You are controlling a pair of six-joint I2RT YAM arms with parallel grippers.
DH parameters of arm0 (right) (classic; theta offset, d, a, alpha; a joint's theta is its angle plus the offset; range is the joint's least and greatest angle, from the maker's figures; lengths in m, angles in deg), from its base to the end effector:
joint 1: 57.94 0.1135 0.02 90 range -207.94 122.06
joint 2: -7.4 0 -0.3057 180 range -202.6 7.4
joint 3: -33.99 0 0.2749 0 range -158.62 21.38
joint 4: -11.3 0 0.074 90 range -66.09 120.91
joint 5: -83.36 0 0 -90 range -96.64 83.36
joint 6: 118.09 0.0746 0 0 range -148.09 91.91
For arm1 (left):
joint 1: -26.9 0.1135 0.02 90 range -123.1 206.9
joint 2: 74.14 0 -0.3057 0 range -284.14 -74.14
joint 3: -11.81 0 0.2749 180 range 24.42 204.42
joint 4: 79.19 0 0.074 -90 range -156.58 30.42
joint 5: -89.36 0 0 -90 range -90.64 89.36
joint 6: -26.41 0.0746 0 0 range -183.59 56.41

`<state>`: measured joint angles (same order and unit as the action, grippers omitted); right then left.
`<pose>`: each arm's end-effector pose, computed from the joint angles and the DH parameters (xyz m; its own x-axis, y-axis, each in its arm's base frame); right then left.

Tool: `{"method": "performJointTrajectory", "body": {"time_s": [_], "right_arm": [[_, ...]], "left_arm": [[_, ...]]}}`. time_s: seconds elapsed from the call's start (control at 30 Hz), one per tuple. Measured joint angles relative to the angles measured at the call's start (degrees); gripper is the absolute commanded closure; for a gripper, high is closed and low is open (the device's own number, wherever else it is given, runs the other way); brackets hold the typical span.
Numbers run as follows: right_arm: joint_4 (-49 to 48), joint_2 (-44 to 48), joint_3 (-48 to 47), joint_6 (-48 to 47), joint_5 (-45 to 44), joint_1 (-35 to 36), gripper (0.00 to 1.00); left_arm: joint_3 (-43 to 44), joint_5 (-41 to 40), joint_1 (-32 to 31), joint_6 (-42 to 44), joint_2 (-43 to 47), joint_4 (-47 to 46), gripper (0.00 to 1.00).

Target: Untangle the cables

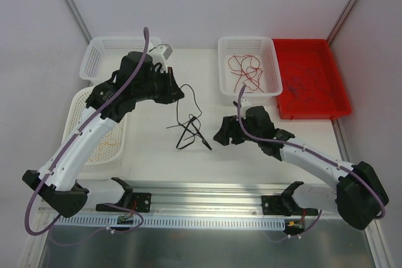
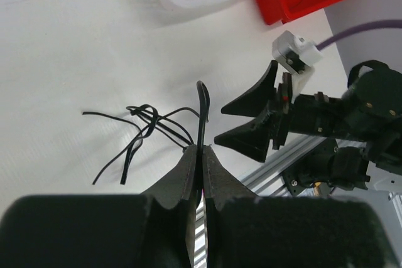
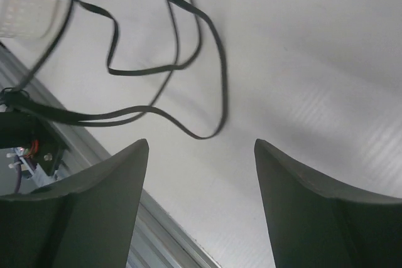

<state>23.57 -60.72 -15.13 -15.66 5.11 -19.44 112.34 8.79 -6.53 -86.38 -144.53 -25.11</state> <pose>0.2188 0.1935 0.2314 -0.5572 -0.1740 -0.8119 -0.6408 0.7120 0.2872 0.2353 -0.1700 0.4796 -0.5711 -0.0808 -0.8169 0.4851 0.7695 -0.4153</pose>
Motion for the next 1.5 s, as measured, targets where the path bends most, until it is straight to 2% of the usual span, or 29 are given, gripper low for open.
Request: {"method": "performJointTrajectory", "body": {"time_s": [0.17, 0.63, 0.87, 1.2, 1.3, 1.4, 1.47, 1.5], "right_arm": [[-6.8, 1.0, -0.2, -2.4, 4.0, 3.0, 0.26], [-13.2, -6.6, -6.3, -5.7, 11.3, 6.2, 0.24], [-14.3, -11.2, -6.2, -6.8, 13.1, 6.2, 0.25], [-18.1, -15.1, -1.2, -7.1, 13.7, 6.2, 0.26], [-18.7, -16.8, -0.5, -7.2, 13.7, 6.2, 0.3], [-19.5, -18.5, -0.4, -7.2, 13.8, 6.2, 0.41], [-20.2, -19.3, -0.3, -7.3, 14.1, 6.2, 0.55], [-20.5, -19.6, -0.3, -7.3, 14.1, 6.2, 0.67]], "left_arm": [[0.0, -2.5, 0.0, -3.2, -1.2, 0.0, 1.0], [-2.3, -2.6, -0.2, -6.6, -2.4, -0.5, 1.0], [-2.3, -2.9, -0.4, -6.6, -2.3, -0.5, 1.0], [-2.6, -4.1, -0.4, -6.6, -1.4, -0.5, 1.0], [-2.6, -4.1, -0.4, -6.6, -1.4, -0.5, 1.0], [-2.6, -4.2, -0.4, -6.6, -1.4, -0.5, 1.0], [-2.6, -4.5, -0.4, -6.6, -1.4, -0.5, 1.0], [-2.6, -4.8, -0.4, -6.6, -1.3, -0.5, 1.0]]}}
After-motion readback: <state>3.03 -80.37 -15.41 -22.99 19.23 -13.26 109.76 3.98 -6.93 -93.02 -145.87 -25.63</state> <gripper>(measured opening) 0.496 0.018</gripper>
